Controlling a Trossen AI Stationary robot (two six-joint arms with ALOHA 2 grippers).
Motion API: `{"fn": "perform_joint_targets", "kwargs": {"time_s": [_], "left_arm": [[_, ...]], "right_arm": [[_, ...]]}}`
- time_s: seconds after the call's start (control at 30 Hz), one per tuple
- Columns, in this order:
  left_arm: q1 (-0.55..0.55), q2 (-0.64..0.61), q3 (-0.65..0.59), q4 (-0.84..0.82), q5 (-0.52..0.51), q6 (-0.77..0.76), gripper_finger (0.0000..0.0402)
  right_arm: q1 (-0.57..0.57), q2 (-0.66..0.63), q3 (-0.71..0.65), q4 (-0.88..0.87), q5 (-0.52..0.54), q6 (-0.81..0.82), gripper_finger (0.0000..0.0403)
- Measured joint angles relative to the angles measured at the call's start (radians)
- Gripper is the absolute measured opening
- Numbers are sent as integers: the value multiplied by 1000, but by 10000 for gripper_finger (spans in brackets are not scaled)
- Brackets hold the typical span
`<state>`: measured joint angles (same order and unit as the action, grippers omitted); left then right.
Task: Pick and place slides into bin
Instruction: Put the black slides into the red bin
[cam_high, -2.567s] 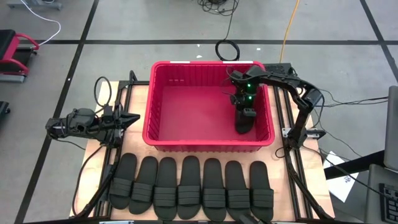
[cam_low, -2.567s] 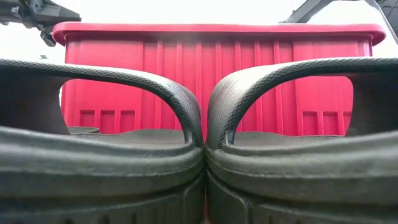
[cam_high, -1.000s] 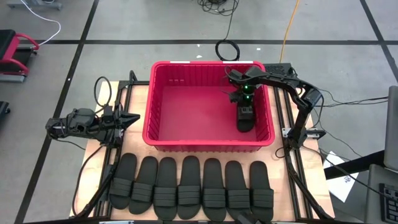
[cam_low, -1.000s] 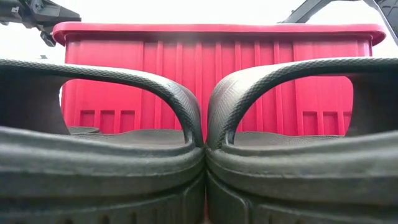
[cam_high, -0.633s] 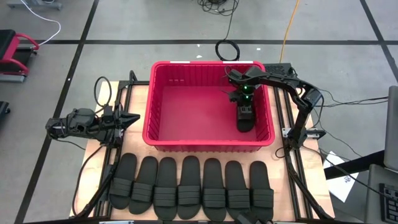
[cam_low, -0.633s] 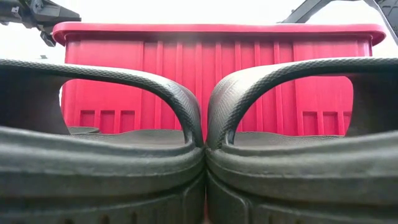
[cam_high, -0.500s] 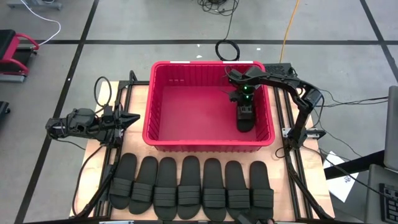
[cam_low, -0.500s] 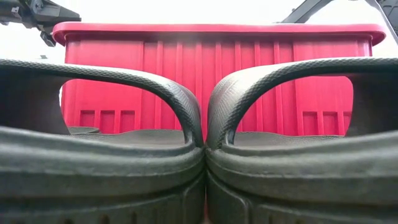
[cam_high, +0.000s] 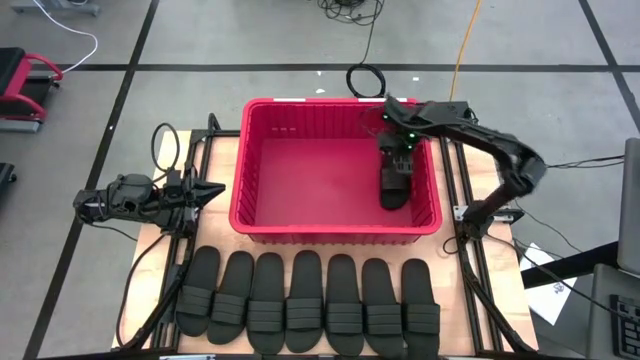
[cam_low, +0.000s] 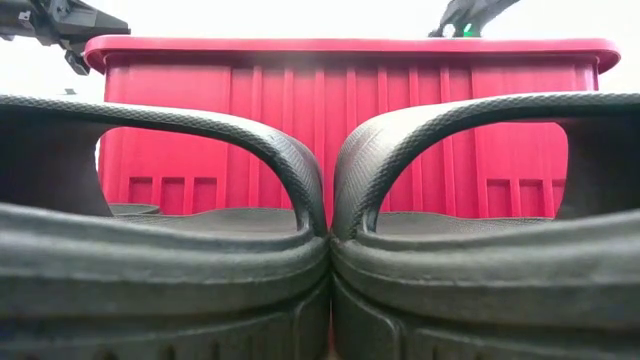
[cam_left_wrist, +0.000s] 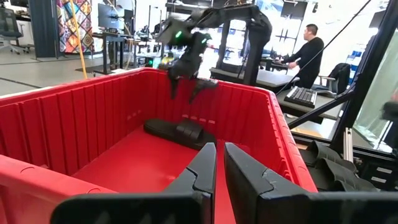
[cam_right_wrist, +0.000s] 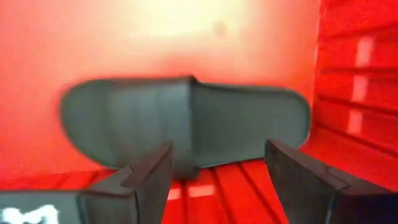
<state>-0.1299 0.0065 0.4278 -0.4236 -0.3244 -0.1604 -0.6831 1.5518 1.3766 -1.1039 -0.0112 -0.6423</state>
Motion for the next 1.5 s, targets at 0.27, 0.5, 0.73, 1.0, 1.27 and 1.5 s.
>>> {"fn": "perform_joint_targets", "kwargs": {"time_s": [0.27,0.5,0.73,1.0,1.27,1.5], "left_arm": [[0,0,0,0,0,-1,31],[0,0,0,3,-19,-1,31],[0,0,0,7,-19,0,31],[0,0,0,74,-4,-33,31],[0,0,0,70,26,-103,30],[0,0,0,23,35,-108,30]], "right_arm": [[105,-344,0,99,-413,174,110],[175,-565,0,221,-393,336,14],[174,-634,0,85,-357,421,2],[175,-643,0,134,-484,520,1],[291,-663,0,234,-650,750,0],[606,-683,0,331,-444,962,0]]}}
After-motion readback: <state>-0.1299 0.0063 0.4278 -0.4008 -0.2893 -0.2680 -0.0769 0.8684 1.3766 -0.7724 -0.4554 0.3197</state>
